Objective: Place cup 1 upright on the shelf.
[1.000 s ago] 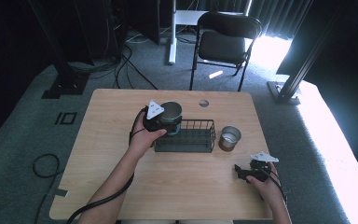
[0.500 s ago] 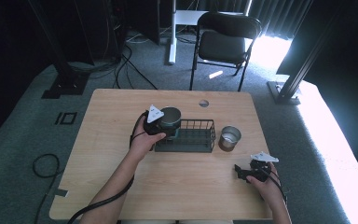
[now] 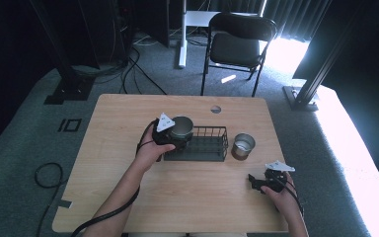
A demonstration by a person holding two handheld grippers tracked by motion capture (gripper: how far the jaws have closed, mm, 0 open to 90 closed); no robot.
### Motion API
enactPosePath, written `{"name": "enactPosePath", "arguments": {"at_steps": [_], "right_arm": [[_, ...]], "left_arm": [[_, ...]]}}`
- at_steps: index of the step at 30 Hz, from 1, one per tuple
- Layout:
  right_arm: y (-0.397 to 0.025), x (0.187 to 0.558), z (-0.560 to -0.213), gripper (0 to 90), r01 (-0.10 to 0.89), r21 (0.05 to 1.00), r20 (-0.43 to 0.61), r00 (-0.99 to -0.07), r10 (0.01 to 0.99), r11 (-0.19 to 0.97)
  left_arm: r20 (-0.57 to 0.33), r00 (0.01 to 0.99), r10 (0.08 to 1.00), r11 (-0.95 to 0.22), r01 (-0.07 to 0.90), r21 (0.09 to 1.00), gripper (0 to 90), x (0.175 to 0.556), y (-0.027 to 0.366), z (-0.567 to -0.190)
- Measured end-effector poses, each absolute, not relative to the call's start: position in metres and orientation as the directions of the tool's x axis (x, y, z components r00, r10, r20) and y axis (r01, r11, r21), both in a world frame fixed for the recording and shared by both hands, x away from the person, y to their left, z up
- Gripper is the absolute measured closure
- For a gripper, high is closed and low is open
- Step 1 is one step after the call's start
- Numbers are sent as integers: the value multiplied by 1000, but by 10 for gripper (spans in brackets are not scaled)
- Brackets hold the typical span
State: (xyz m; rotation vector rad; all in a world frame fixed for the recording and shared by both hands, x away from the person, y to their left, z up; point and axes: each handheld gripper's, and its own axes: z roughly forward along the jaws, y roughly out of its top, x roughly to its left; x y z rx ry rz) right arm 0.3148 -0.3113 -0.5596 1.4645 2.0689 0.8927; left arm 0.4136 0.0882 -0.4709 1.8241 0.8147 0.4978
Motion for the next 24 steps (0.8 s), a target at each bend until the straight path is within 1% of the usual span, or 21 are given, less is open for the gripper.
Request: {"name": "enactPosePath", "arguments": {"at_steps": [13, 24], "right_arm": [[-311, 315, -560, 114, 650, 725, 5, -335, 942, 227], [-311, 315, -560, 114, 651, 724, 7, -334, 943, 226]], "left_arm": [[-13, 700, 714, -279, 302, 911, 35, 399, 99, -469], [-15, 684, 730, -275, 314, 909, 36, 386, 118, -474]]}}
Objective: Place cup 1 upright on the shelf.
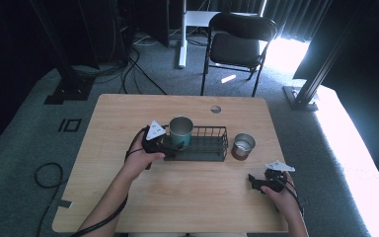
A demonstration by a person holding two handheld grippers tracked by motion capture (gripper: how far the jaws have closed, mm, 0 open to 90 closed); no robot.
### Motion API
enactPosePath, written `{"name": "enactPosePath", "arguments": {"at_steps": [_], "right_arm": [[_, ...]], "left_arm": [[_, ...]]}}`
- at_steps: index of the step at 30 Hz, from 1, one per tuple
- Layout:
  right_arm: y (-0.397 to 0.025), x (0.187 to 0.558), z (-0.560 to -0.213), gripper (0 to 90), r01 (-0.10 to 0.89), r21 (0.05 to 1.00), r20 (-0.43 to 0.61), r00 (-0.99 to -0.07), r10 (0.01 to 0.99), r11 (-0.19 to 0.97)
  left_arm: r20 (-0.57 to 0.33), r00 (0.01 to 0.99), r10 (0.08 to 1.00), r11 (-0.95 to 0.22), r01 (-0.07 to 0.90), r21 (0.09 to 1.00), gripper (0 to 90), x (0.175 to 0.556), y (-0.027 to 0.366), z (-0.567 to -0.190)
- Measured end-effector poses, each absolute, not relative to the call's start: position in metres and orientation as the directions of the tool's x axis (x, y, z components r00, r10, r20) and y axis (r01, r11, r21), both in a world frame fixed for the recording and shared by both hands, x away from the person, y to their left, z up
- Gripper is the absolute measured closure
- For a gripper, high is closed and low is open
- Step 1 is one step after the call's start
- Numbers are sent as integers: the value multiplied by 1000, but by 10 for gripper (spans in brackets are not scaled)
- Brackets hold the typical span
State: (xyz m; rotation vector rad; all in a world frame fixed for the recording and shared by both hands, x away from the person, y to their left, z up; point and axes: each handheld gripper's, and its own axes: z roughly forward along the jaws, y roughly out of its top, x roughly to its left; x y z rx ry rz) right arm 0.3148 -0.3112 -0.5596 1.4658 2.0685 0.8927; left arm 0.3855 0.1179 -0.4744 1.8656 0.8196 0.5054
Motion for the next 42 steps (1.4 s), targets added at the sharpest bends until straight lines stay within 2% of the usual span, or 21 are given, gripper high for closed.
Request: {"name": "enactPosePath", "arguments": {"at_steps": [16, 42], "right_arm": [[-311, 315, -560, 114, 651, 725, 6, -334, 942, 226], [-311, 315, -560, 114, 651, 724, 6, -335, 942, 227]], "left_arm": [[-31, 654, 756, -258, 340, 904, 38, 369, 148, -484], [-74, 565, 822, -233, 452, 861, 38, 341, 202, -520]]}}
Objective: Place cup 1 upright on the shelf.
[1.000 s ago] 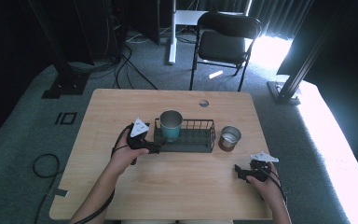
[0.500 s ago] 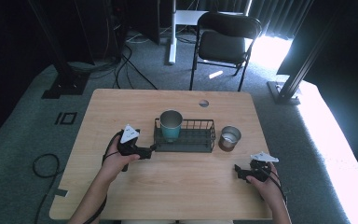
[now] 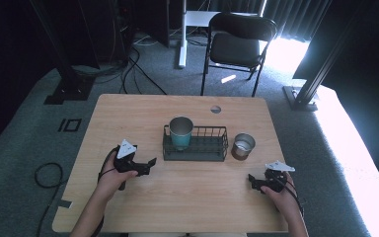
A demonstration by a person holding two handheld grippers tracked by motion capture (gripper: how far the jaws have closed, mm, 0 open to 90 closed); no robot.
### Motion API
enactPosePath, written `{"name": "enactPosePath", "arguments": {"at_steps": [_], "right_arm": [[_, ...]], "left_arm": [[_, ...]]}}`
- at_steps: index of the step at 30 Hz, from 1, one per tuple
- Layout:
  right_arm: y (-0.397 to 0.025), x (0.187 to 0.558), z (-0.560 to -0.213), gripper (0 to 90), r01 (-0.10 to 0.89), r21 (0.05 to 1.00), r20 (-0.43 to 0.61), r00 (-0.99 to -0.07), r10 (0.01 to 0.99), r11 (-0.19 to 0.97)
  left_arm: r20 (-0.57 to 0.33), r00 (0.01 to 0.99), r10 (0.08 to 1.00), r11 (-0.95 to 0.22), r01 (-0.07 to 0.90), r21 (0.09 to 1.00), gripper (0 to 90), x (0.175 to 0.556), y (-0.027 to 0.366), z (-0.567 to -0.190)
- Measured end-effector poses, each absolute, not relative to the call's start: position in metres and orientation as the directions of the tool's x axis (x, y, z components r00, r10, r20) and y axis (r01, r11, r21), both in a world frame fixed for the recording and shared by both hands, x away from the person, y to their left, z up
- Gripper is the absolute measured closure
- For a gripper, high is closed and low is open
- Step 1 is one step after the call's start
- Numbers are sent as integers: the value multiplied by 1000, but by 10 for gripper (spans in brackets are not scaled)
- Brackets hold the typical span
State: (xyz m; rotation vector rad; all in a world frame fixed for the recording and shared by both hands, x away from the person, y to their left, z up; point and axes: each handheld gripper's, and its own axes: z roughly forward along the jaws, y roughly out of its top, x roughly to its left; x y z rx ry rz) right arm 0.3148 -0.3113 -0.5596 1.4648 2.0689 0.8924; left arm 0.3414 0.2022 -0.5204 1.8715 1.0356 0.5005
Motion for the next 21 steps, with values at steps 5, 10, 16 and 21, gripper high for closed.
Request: {"name": "enactPosePath", "arguments": {"at_steps": [5, 10, 16, 21], "right_arm": [[-311, 315, -560, 114, 651, 724, 7, -334, 943, 225], [-311, 315, -560, 114, 651, 725, 6, -335, 942, 227], [-311, 315, -560, 114, 651, 725, 5, -335, 942, 227], [-311, 315, -560, 114, 650, 725, 5, -335, 942, 228]], "left_arm": [[-74, 548, 834, -234, 471, 851, 38, 337, 213, -527], [-75, 533, 843, -231, 485, 843, 38, 332, 220, -531], [-73, 507, 859, -234, 515, 825, 38, 325, 232, -539], [-70, 482, 873, -230, 535, 813, 38, 318, 242, -545]]}}
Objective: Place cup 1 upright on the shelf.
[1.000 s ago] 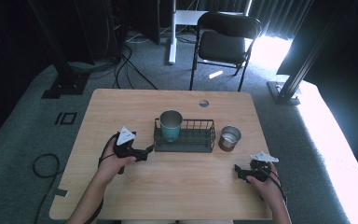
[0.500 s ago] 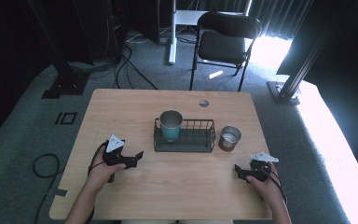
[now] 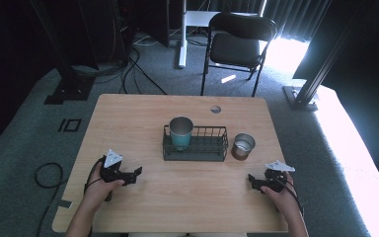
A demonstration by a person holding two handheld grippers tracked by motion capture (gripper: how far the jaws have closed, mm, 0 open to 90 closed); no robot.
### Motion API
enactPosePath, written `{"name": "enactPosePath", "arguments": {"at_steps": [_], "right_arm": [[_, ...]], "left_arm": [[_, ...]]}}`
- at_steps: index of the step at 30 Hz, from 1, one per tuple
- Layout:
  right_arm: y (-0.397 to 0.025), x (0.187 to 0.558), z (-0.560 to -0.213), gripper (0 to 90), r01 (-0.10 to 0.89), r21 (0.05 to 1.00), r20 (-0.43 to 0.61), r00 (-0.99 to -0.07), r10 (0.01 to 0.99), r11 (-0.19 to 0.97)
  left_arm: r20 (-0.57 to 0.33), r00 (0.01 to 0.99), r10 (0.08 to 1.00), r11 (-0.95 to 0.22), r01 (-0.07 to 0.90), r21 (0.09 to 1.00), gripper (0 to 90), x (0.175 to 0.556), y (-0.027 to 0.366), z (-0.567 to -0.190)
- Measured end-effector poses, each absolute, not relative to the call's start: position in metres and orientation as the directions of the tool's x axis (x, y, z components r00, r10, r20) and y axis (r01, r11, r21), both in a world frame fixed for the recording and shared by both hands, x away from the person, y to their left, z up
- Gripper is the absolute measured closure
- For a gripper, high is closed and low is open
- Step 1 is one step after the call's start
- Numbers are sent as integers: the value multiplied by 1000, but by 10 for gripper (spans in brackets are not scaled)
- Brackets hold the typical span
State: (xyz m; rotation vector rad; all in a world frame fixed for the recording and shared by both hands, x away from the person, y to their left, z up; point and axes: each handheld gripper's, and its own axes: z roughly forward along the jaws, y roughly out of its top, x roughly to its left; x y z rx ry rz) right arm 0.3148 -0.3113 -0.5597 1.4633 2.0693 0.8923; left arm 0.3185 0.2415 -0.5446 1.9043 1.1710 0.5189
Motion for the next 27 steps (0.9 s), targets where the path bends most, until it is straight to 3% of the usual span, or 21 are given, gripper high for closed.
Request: {"name": "enactPosePath", "arguments": {"at_steps": [16, 27], "right_arm": [[-311, 315, -560, 114, 650, 725, 5, -336, 942, 228], [-311, 315, -560, 114, 650, 725, 5, -336, 942, 228]], "left_arm": [[-61, 376, 925, -201, 617, 761, 38, 301, 271, -554], [17, 301, 953, -229, 684, 693, 35, 299, 280, -558]]}}
